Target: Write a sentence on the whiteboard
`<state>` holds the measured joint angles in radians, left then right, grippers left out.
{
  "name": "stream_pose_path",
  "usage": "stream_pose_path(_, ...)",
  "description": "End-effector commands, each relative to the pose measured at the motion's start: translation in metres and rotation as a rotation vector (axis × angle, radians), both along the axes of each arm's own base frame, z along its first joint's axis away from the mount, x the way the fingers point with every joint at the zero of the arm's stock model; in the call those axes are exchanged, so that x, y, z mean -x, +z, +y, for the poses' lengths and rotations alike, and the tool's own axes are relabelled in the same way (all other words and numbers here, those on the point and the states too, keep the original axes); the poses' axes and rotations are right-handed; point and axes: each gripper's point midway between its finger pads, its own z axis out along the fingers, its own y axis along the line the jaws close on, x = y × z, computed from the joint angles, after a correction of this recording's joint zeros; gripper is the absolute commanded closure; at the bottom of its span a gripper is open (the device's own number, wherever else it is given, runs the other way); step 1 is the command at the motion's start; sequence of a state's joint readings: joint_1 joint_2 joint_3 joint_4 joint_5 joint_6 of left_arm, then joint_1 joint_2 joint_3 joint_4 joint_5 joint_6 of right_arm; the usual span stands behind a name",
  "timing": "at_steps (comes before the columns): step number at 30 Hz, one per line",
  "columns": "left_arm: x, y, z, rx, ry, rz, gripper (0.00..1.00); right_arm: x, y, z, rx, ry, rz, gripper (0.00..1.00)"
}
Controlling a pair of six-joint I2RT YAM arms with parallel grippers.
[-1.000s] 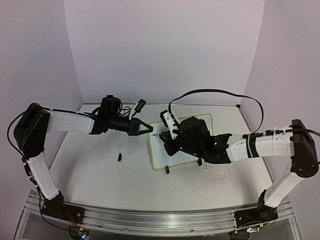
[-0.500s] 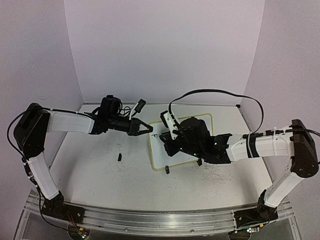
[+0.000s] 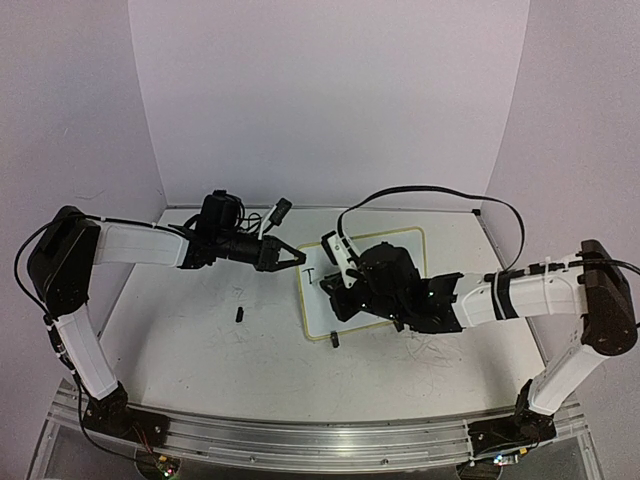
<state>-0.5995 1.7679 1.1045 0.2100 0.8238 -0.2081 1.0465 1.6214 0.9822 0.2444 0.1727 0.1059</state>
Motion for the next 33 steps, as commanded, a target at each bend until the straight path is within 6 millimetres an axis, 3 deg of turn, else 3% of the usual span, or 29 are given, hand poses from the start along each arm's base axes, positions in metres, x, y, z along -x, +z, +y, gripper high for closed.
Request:
stream_pose_path(1, 0.004, 0.02, 0.0, 0.027, -0.007, -0.058, 1.0, 0.001, -0.005, -0.003, 0.001, -0.014, 0.014, 1.0)
stream_pose_path(6, 0.004, 0.02, 0.0, 0.026, -0.007, -0.056, 1.0, -0.001, 0.008, 0.001, -0.02, -0.011, -0.004, 1.0)
stream_pose_path(9, 0.004, 0.019, 0.0, 0.025, -0.006, -0.056, 1.0, 0.004, 0.035, 0.007, -0.081, 0.031, -0.026, 1.0)
stream_pose_path(12, 0.004, 0.02, 0.001, 0.026, -0.004, -0.059, 1.0, 0.009, 0.056, -0.001, -0.127, 0.041, -0.054, 1.0)
stream_pose_path(16, 0.004, 0.022, 0.001, 0.029, -0.004, -0.064, 1.0, 0.006, 0.044, -0.016, -0.096, 0.032, -0.061, 1.0)
stream_pose_path(23, 0.004, 0.022, 0.001, 0.027, -0.003, -0.063, 1.0, 0.001, 0.04, -0.009, -0.099, 0.035, -0.061, 1.0)
stream_pose_path(33, 0.004, 0.021, 0.001, 0.026, -0.002, -0.064, 1.0, -0.009, 0.034, -0.014, -0.084, -0.032, -0.068, 1.0)
